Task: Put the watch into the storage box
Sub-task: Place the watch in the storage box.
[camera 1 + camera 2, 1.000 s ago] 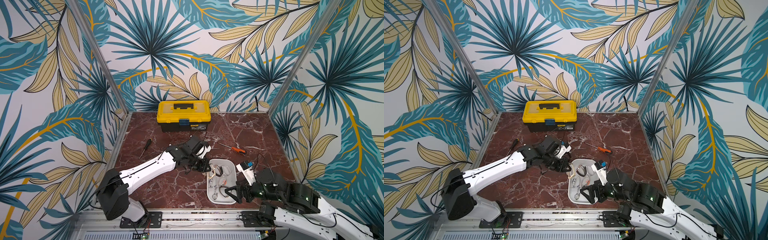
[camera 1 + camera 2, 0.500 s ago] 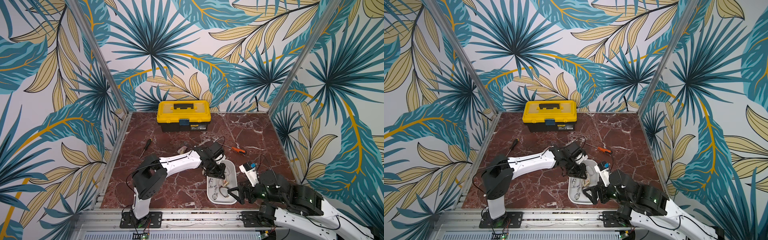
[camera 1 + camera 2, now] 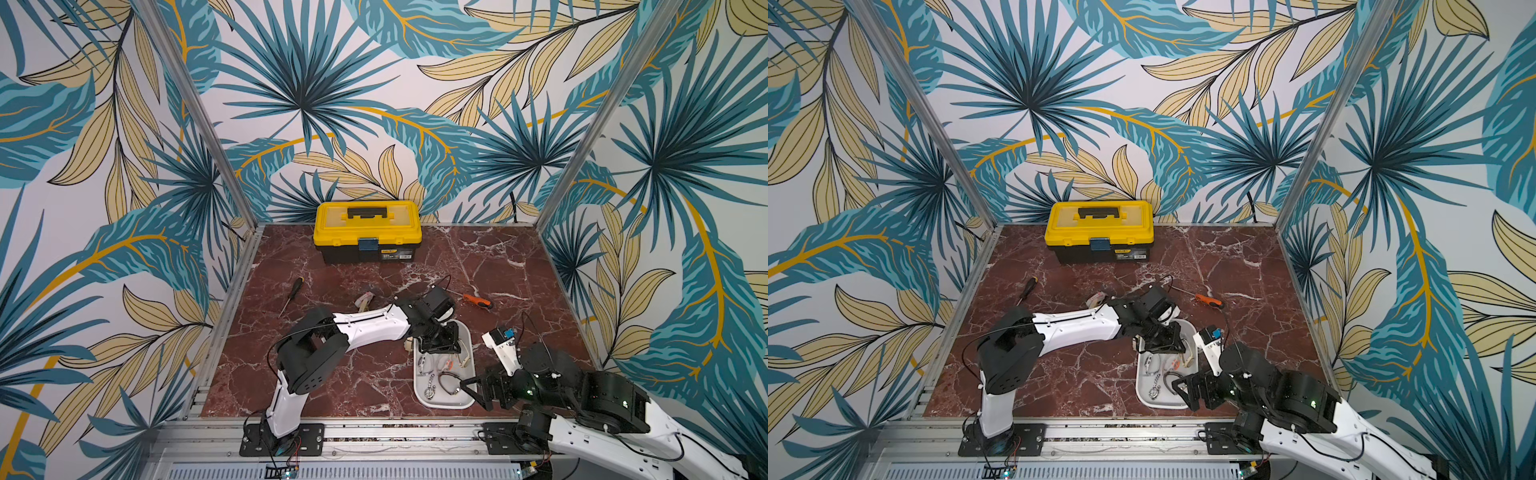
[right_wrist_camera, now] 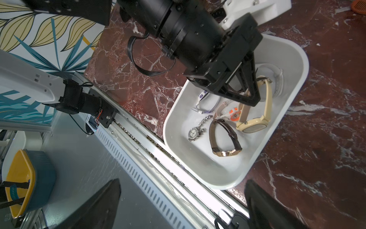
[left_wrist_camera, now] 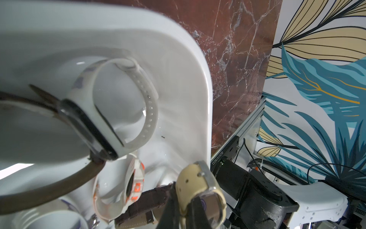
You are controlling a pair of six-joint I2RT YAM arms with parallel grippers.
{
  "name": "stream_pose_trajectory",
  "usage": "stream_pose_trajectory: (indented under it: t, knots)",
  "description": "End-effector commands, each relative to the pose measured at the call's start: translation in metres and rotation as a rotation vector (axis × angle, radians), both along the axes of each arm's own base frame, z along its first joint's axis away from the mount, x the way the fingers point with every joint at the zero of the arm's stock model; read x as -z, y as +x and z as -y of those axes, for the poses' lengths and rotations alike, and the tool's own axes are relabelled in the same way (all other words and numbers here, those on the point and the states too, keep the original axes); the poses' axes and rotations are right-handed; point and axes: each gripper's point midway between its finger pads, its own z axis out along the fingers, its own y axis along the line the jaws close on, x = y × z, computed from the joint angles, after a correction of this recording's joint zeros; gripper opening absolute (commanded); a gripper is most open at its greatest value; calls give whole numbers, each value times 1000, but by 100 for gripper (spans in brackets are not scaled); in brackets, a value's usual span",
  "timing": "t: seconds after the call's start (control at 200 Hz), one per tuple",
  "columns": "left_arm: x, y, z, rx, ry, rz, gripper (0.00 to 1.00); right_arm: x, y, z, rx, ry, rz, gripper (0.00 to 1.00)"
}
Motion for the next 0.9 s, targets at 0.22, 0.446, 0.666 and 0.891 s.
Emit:
stream_pose_trajectory:
  t: [0.22,0.446,0.666,0.891]
  knots:
    - [22,-11,0,4,71,-19,15,12,2,8,27,-83,-21,100]
    - [28,-13,-3,11,102,-16,27,6,3,8,33,-66,-8,100]
    - [15,-6,-8,7,123,40,39,6,5,5,29,-67,-9,100]
    - [-28,3,-14,-18,89,134,50,2,6,1,20,-59,0,100]
